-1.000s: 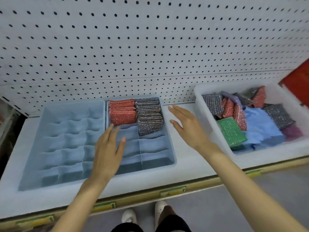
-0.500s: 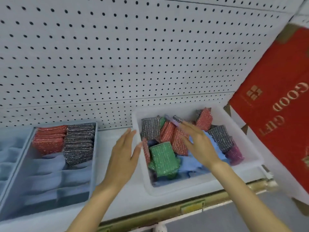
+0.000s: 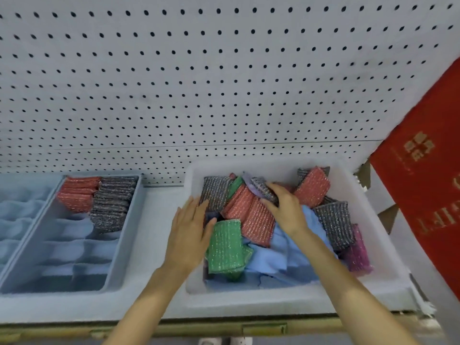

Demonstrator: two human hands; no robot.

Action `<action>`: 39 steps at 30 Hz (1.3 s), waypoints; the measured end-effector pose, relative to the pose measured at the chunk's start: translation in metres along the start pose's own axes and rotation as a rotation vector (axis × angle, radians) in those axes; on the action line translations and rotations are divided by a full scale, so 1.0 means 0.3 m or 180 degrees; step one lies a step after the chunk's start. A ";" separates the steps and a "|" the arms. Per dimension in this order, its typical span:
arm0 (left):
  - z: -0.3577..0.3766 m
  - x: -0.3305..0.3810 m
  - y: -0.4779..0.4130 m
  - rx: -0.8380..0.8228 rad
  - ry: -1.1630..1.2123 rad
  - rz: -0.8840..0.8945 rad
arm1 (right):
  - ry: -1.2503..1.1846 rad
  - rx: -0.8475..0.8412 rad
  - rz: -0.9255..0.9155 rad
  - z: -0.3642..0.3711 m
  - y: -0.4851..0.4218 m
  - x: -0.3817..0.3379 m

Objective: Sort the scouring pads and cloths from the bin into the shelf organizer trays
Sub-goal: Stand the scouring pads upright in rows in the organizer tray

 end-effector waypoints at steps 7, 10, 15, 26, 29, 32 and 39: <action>-0.017 0.014 -0.002 0.0159 0.0522 -0.0180 | -0.1582 0.0596 0.0597 -0.107 0.003 -0.013; -0.058 0.080 0.003 0.0414 0.1446 -0.0408 | -0.2478 -0.0113 0.0803 -0.116 0.082 -0.060; -0.069 0.196 -0.034 0.0126 0.3160 -0.0637 | -0.2889 -0.1070 0.1137 -0.066 0.217 -0.115; 0.053 0.231 -0.067 -0.0374 0.3878 -0.0903 | 0.0122 0.1024 0.1337 -0.351 0.194 0.200; 0.083 0.245 -0.061 -0.0456 0.3922 -0.1058 | 0.0417 0.0777 0.1467 -0.327 0.199 0.248; 0.108 0.251 -0.055 -0.0481 0.3877 -0.1240 | 0.0484 0.0614 0.1576 -0.263 0.180 0.252; 0.091 0.257 -0.050 -0.0346 0.4110 -0.1539 | -0.0915 0.1430 0.1698 -0.329 0.227 0.181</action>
Point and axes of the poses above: each hand's wrist, its own y-axis away from the middle knuckle, its own z-axis out of the palm, x = y × z, the point moved 2 cm from there along -y, towards the middle knuckle, and after that the axes turned 11 degrees about z, right-handed, at the moved point
